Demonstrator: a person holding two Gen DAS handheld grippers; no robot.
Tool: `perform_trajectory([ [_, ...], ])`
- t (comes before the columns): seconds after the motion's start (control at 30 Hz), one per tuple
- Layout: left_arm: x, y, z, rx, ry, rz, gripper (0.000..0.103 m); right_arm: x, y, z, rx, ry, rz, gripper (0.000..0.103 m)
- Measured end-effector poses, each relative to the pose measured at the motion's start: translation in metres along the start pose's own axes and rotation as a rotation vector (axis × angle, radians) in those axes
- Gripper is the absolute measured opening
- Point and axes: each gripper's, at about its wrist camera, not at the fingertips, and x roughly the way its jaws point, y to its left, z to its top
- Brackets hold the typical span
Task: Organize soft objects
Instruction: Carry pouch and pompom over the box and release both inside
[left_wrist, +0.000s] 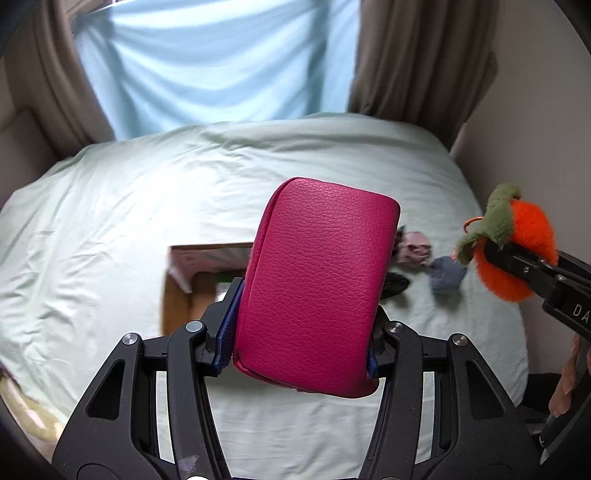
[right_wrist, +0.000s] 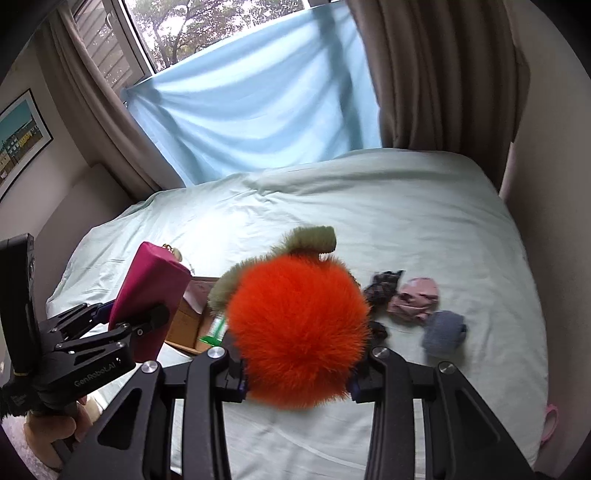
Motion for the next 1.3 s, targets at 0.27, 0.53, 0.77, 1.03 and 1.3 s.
perform_trajectory([
  [0.27, 0.046, 0.089, -0.009, 0.009, 0.081, 0.034, 0.049, 0.063, 0.068, 0.002, 0.018, 0.038, -0.028, 0.035],
  [0.53, 0.125, 0.139, -0.017, -0.008, 0.217, 0.025, 0.049, 0.139, 0.103, 0.001, 0.081, 0.13, -0.06, 0.035],
  [0.77, 0.187, 0.153, -0.025, -0.043, 0.349, 0.032, 0.049, 0.203, 0.106, -0.003, 0.087, 0.268, -0.118, 0.035],
  [1.03, 0.24, 0.153, -0.037, -0.061, 0.483, 0.036, 0.049, 0.27, 0.08, -0.009, 0.162, 0.435, -0.175, 0.035],
  [1.3, 0.261, 0.146, -0.037, -0.03, 0.535, 0.02, 0.049, 0.302, 0.064, -0.012, 0.178, 0.512, -0.21, 0.035],
])
